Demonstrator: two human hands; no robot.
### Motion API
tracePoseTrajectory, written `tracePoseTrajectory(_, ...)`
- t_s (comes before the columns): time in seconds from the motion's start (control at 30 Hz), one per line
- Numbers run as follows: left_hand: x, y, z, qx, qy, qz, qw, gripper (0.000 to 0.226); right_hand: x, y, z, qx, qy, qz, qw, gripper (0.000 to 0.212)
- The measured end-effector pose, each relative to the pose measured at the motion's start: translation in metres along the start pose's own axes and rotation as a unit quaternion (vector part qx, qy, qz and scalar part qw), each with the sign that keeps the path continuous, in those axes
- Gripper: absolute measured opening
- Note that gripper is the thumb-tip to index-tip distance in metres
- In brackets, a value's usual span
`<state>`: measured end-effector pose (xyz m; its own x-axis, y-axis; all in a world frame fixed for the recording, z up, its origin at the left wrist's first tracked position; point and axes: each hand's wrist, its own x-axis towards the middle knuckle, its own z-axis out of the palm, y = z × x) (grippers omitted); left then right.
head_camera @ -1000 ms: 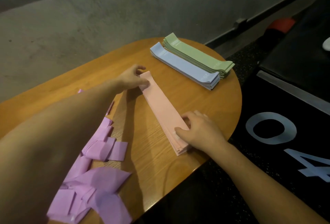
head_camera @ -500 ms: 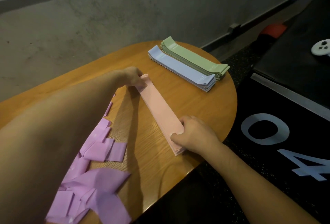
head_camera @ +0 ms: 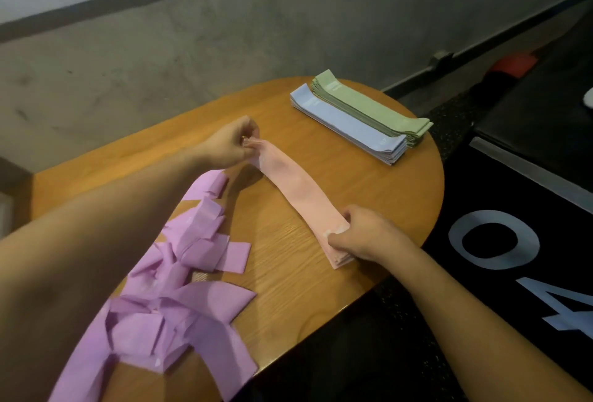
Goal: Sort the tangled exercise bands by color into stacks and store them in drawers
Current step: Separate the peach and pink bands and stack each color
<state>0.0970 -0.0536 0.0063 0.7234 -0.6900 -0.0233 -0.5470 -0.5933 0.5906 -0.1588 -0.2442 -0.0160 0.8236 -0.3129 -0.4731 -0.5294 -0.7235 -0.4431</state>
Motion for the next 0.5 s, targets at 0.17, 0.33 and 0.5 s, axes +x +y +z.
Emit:
tracePoseTrajectory(0.17,-0.032,-0.007,-0.004,0.003,-0.033,0.047,0.998,0.069,-0.002,-0.001,0.001,-0.004,0.007,-0.025,1.000,0.036)
tracePoseTrajectory(0.33,-0.058,-0.030,0.000,0.121,0.047,0.118,0.985,0.065,-0.003,-0.001,-0.008,0.018,0.030,-0.075,0.997,0.018)
tracePoseTrajectory(0.5,-0.080,-0.034,0.013,0.078,0.106,0.122,0.984,0.054,0.011,0.014,-0.036,-0.056,0.127,-0.163,0.977,0.019)
